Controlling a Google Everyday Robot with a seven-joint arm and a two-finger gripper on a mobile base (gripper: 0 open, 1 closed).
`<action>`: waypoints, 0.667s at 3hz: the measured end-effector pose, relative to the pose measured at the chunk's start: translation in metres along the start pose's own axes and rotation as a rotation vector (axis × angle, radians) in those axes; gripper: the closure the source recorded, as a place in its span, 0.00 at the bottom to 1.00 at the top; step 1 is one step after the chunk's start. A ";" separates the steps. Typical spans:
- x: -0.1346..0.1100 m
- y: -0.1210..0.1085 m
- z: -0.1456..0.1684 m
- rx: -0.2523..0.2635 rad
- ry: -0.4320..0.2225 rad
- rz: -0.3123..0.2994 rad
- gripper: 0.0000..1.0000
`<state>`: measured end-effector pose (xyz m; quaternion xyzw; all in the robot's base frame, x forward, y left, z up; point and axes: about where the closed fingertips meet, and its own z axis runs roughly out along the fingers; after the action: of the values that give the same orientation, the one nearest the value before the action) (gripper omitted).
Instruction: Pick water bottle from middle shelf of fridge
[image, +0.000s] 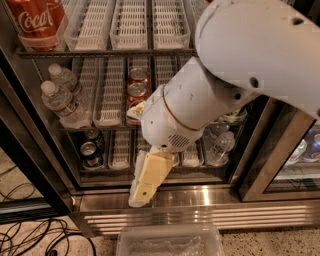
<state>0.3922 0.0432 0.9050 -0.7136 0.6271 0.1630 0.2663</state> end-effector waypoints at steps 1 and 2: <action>0.000 -0.004 0.015 0.048 -0.024 -0.004 0.00; 0.008 -0.009 0.045 0.128 -0.055 -0.012 0.00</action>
Offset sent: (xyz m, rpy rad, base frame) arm 0.0564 0.0363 -0.0595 0.1841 -0.2790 -0.1651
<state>0.4066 0.0641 0.8658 -0.6942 0.6242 0.1407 0.3296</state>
